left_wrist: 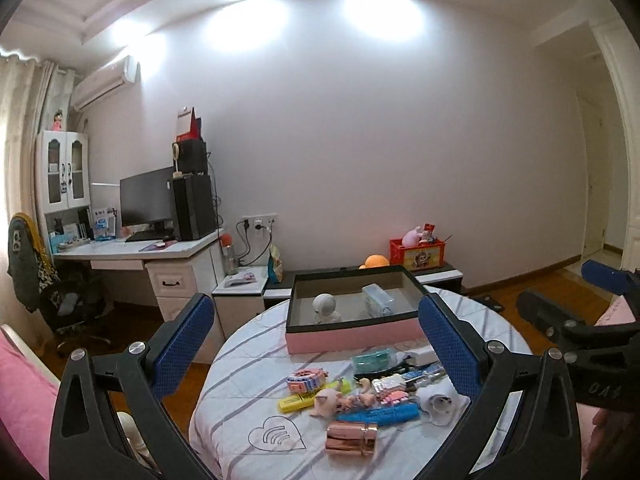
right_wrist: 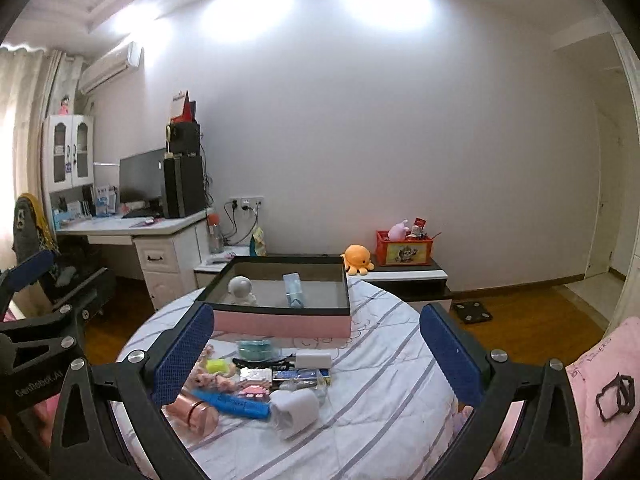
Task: Organize rigid objects
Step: 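Withdraw both open tools from the pink box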
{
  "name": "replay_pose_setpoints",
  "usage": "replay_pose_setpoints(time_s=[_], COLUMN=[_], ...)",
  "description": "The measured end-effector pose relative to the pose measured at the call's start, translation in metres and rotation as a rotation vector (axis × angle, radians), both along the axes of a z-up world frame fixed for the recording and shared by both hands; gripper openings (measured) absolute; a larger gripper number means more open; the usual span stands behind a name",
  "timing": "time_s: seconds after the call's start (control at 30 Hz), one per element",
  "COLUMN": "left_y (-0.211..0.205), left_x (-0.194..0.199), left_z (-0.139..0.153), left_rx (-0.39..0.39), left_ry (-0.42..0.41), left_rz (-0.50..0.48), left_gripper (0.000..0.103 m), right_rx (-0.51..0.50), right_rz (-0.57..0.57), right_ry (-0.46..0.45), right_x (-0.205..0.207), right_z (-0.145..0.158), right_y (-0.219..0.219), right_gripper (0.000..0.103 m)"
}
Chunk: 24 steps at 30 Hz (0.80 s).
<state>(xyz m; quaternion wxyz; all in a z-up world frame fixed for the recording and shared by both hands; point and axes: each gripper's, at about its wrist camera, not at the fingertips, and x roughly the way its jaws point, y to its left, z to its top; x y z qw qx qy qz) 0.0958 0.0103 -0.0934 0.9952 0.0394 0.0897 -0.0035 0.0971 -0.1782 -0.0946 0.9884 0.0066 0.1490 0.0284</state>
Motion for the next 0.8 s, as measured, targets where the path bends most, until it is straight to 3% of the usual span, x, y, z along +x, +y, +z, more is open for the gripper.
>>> replay_pose_setpoints(time_s=[0.5,0.8], left_y=[0.004,0.023], left_x=[-0.008,0.024], left_z=[-0.014,-0.061], left_rx=[0.005,-0.027], left_ry=[0.047,0.218], left_rz=[0.001,0.009], left_gripper=[0.103,0.103], right_rx=[-0.019,-0.025], right_rz=[-0.046,-0.039], right_ry=[-0.001,0.162], right_x=[-0.019,0.019], right_z=[-0.008,-0.060], right_y=[-0.003,-0.001], right_gripper=[0.103,0.103])
